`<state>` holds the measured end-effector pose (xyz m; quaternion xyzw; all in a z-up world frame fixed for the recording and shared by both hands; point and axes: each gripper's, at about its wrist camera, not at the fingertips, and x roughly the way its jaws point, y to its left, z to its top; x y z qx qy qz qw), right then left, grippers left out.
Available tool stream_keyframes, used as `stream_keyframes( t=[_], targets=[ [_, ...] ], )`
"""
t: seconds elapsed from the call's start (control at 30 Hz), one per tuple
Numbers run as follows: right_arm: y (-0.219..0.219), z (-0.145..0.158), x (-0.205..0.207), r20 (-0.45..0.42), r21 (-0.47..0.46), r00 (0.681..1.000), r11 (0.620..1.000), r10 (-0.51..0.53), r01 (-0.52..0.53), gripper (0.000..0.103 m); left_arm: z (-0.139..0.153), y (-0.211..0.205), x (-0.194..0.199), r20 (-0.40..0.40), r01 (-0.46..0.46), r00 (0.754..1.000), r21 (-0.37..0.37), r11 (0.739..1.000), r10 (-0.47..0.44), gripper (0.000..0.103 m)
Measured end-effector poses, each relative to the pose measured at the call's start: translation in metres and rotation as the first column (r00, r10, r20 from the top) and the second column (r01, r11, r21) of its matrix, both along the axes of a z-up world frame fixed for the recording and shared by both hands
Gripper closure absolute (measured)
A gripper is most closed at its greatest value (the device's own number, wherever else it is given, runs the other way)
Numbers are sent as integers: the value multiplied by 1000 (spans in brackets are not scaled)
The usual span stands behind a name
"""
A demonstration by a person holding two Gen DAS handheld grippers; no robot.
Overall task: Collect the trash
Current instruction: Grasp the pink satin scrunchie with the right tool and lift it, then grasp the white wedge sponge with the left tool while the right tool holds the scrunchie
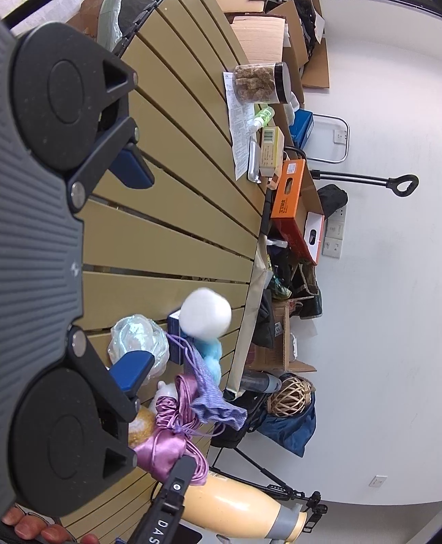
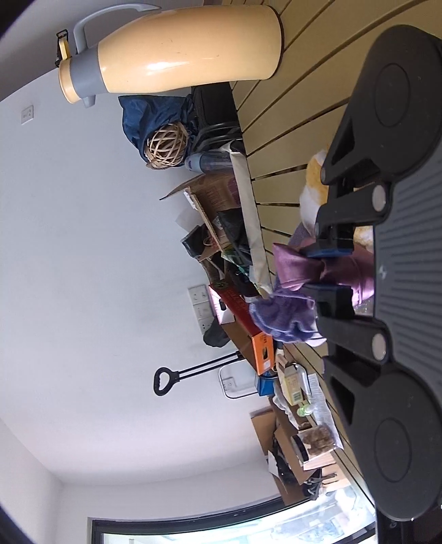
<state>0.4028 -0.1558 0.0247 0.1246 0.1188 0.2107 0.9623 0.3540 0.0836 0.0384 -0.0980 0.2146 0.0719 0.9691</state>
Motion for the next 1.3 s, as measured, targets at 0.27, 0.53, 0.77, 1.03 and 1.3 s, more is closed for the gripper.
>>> stream_keyframes(
  t=[0.27,0.53,0.77,1.03,1.3],
  targets=[
    [-19,6,-14,33,7,999,999,-40,40,89,-4,-22,6,-9,55,998,5,998,-55,0],
    [-50,10,-21,44,13,992,993,-121,121,89,-10,-55,12,-18,138,990,46,989,-137,0],
    [-79,9,-26,51,22,982,983,-182,181,89,-22,-82,25,-47,180,983,89,980,-176,0],
    [-102,4,-30,40,20,975,976,-217,216,89,-35,-110,38,-66,200,979,158,967,-192,18],
    [-115,1,-31,28,17,972,972,-234,233,89,-45,-113,52,-108,193,978,149,970,-178,46]
  ],
)
